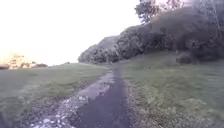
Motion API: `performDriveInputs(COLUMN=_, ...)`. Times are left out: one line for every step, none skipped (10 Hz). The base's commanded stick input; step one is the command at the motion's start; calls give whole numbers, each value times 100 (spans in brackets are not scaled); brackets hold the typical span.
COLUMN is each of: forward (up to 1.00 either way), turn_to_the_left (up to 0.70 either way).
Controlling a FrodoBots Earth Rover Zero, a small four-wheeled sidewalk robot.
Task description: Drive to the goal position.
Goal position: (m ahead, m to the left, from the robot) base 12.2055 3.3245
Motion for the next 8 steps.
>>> performDriveInputs(forward=70, turn_to_the_left=0)
performDriveInputs(forward=70, turn_to_the_left=0)
performDriveInputs(forward=70, turn_to_the_left=0)
performDriveInputs(forward=70, turn_to_the_left=0)
performDriveInputs(forward=70, turn_to_the_left=0)
performDriveInputs(forward=70, turn_to_the_left=18)
performDriveInputs(forward=70, turn_to_the_left=0)
performDriveInputs(forward=70, turn_to_the_left=0)
